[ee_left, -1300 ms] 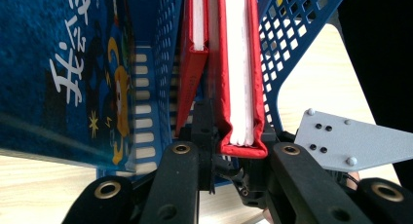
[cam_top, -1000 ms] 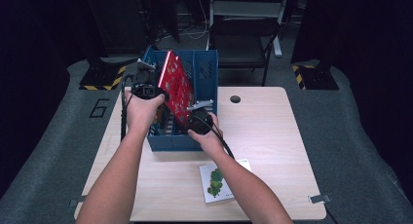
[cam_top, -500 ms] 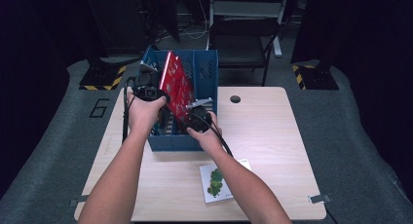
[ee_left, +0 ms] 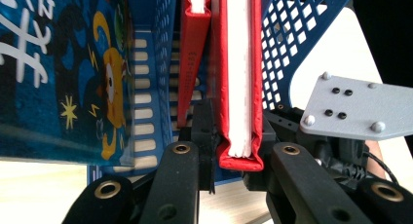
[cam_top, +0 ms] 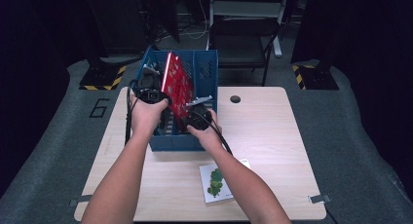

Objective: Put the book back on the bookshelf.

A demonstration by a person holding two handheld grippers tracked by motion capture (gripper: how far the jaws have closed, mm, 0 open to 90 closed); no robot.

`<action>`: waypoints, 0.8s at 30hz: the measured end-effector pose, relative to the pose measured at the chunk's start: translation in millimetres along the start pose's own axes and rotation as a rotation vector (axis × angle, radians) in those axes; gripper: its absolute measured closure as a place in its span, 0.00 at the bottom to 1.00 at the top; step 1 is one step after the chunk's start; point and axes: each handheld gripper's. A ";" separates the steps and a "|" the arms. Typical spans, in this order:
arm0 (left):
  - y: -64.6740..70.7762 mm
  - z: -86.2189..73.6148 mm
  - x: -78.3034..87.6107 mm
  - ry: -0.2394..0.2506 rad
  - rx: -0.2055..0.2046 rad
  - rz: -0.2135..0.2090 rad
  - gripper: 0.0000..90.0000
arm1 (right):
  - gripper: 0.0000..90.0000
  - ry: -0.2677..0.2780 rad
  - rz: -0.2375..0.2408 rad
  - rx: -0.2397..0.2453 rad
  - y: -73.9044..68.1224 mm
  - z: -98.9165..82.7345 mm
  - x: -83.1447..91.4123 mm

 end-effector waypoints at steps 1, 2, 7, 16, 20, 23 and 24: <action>0.5 -0.4 -0.9 0.003 0.002 0.004 0.88 | 0.66 0.008 0.003 0.008 0.9 0.4 -0.4; 1.2 -0.4 -1.7 0.002 0.002 0.006 0.88 | 0.66 0.013 0.003 0.007 1.0 0.7 -0.4; 2.8 0.2 -2.0 -0.001 -0.012 0.020 0.88 | 0.67 0.003 0.006 0.015 -0.7 4.3 -0.4; 3.5 -1.0 -6.3 -0.008 -0.026 0.052 0.88 | 0.69 0.020 0.033 0.024 -8.3 9.5 -1.2; 3.2 -2.1 -9.3 -0.011 -0.026 0.051 0.88 | 0.69 0.022 0.037 0.034 -11.7 11.5 -1.0; 3.9 -3.2 -12.6 -0.009 -0.025 0.053 0.88 | 0.69 0.021 0.032 0.026 -11.2 11.5 -1.5; 4.2 -3.6 -13.9 -0.008 -0.024 0.054 0.88 | 0.70 0.018 0.032 0.018 -10.6 11.1 -2.1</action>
Point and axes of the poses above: each handheld gripper's, and its own axes: x roughly backward along the jaws, z roughly out of its top, y roughly to its right, and after that the axes turned 14 degrees about -x, right-handed
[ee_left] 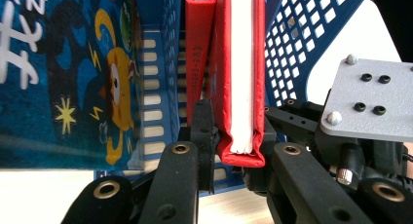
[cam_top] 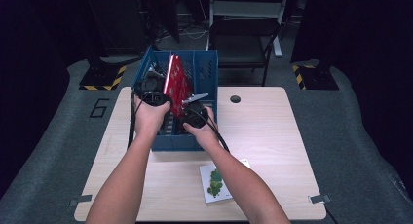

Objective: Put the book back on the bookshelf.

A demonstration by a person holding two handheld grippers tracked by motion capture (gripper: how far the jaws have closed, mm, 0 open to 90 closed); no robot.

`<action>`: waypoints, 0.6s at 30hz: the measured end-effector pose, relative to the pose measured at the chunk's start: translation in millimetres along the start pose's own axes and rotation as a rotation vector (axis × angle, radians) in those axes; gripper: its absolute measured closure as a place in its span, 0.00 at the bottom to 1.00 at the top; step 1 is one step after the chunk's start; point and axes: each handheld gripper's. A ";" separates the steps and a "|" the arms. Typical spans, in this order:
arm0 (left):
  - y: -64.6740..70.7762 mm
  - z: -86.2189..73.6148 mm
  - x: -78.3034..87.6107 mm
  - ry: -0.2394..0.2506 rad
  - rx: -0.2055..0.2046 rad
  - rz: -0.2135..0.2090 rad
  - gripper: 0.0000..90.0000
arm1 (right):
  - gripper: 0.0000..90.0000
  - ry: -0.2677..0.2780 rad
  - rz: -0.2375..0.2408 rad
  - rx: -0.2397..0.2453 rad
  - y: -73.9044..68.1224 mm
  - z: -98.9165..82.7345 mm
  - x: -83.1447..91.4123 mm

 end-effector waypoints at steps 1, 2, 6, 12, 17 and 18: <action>-0.1 -0.2 -0.7 -0.003 -0.002 -0.001 0.88 | 0.70 -0.009 0.000 0.004 1.0 0.1 0.1; -0.2 -0.4 -1.4 0.000 -0.001 0.000 0.88 | 0.70 -0.011 -0.005 -0.001 1.5 0.0 0.0; 0.0 -1.2 -3.7 -0.001 -0.004 0.000 0.88 | 0.70 -0.011 -0.005 -0.001 3.0 0.0 -1.1; -1.0 -3.6 -8.4 -0.001 -0.004 0.002 0.88 | 0.71 0.001 0.004 0.008 2.4 0.1 -2.3; -1.5 -5.0 -10.4 0.001 0.003 -0.003 0.88 | 0.70 -0.013 0.000 0.006 1.9 0.1 -2.2; -1.6 -5.3 -10.9 -0.001 0.005 -0.006 0.88 | 0.70 -0.015 0.000 -0.010 1.2 -0.5 -2.5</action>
Point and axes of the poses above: each handheld gripper's, and its own axes: x roughly backward along the jaws, z roughly out of its top, y roughly to its right, and after that the axes turned 14 degrees about -x, right-handed
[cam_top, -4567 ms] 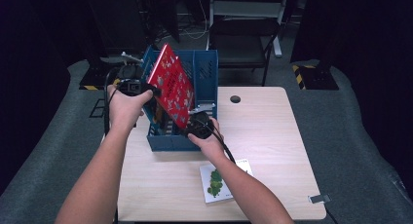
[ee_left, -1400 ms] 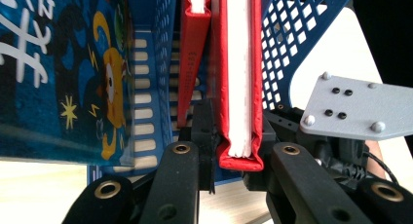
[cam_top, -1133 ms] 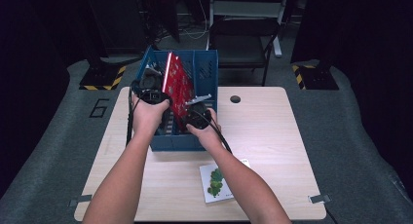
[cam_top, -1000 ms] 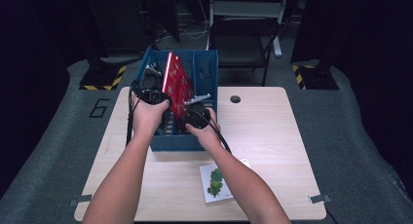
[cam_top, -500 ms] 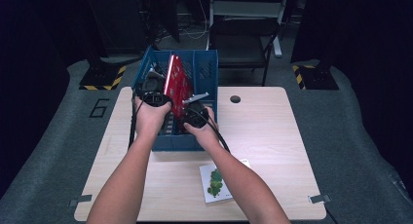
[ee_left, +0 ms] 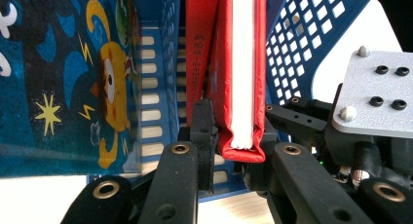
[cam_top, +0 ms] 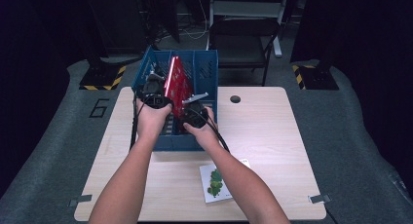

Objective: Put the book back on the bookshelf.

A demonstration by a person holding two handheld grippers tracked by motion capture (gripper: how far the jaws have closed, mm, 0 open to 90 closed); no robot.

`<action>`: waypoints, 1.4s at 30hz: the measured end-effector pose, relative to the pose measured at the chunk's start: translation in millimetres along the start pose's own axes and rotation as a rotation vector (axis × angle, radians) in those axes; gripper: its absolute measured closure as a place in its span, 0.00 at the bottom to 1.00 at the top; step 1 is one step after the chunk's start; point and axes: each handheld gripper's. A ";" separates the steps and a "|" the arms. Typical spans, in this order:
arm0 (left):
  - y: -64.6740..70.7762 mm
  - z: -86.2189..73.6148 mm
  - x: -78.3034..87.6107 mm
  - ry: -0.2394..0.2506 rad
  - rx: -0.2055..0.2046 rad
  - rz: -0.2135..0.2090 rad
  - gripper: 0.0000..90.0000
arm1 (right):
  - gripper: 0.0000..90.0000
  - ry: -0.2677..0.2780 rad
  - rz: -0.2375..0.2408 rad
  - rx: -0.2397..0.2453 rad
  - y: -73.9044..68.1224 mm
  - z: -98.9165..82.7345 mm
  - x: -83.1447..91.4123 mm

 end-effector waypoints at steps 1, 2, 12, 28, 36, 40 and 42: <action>-0.3 -0.4 -0.8 0.003 0.000 0.002 0.88 | 0.70 0.006 -0.003 0.017 1.2 0.4 -0.7; -0.7 -0.7 -1.6 0.005 -0.002 0.002 0.87 | 0.70 0.000 -0.005 0.008 0.8 -0.1 -0.7; -2.4 -2.3 -3.7 0.013 0.006 -0.001 0.87 | 0.70 0.005 -0.001 0.013 0.6 -0.1 -3.1; -3.4 -2.3 -4.5 0.026 0.014 -0.002 0.87 | 0.70 0.003 -0.006 0.025 0.8 0.6 -3.6; -3.3 -2.1 -4.6 0.034 0.015 -0.002 0.85 | 0.70 0.005 -0.002 0.023 2.2 0.9 -3.9; -3.5 -2.1 -4.1 0.034 0.026 -0.029 0.86 | 0.72 0.028 -0.009 0.015 3.2 1.2 -4.2; -3.2 -2.0 -3.8 0.035 0.025 -0.033 0.86 | 0.73 0.027 -0.003 0.014 3.9 1.7 -4.8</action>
Point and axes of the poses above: each handheld gripper's, and its own axes: x roughly backward along the jaws, z roughly out of its top, y roughly to its right, and after that the axes turned 14 degrees about -x, right-handed
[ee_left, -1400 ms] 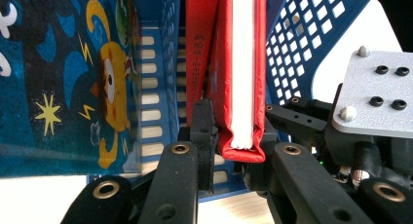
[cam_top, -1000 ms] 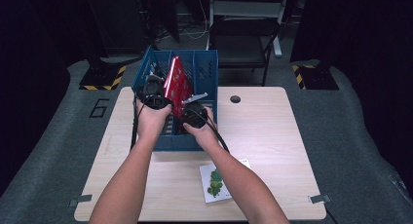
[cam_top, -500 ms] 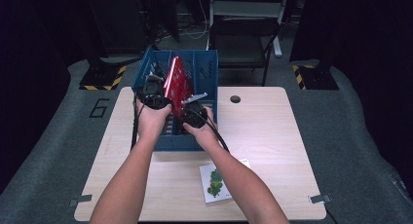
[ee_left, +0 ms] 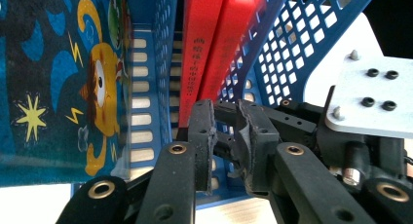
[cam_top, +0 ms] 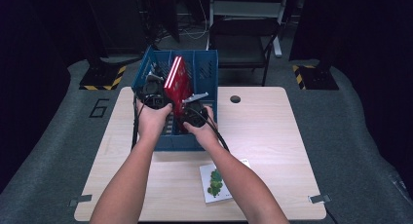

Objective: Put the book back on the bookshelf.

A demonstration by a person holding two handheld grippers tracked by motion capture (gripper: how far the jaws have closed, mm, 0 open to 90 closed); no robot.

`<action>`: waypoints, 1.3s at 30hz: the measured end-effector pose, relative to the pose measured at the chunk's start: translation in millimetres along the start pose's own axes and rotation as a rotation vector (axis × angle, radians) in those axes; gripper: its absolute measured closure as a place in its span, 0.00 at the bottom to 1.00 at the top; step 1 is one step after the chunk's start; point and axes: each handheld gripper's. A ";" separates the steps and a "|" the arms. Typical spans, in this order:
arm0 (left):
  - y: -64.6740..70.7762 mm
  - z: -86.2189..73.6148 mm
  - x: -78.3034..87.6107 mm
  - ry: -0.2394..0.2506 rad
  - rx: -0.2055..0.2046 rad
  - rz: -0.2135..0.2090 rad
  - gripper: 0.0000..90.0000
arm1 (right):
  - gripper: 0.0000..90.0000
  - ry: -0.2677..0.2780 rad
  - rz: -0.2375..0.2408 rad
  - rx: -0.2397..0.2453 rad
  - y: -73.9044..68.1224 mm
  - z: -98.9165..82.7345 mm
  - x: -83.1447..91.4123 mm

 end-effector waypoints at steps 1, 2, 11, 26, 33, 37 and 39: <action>0.1 0.0 0.0 -0.001 0.000 -0.001 0.86 | 0.73 -0.001 0.000 0.000 -0.6 -0.3 -0.3; 0.3 -0.1 0.2 -0.002 -0.001 0.000 0.86 | 0.73 -0.016 -0.002 -0.004 -1.9 -0.6 -0.2; -0.9 -0.8 3.4 0.003 -0.003 0.001 0.84 | 0.73 -0.004 -0.008 0.011 -3.1 -1.0 -1.8; -1.8 -1.2 11.3 0.006 -0.035 -0.011 0.72 | 0.70 0.009 0.004 0.022 -7.9 1.7 9.4; -2.3 -2.2 19.0 0.023 -0.053 -0.027 0.68 | 0.67 0.012 0.001 0.046 -10.9 1.4 17.0; -1.2 -4.4 22.8 0.020 -0.063 -0.042 0.63 | 0.62 -0.005 -0.005 0.029 -13.5 -0.7 27.3; -0.4 -4.9 26.2 0.033 -0.073 -0.035 0.61 | 0.60 0.004 -0.003 0.039 -12.1 -1.8 31.5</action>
Point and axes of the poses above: each handheld gripper's, and its own axes: x roughly backward along the jaws, z roughly out of its top, y roughly to its right, and after that the axes turned 14 degrees about -x, right-handed
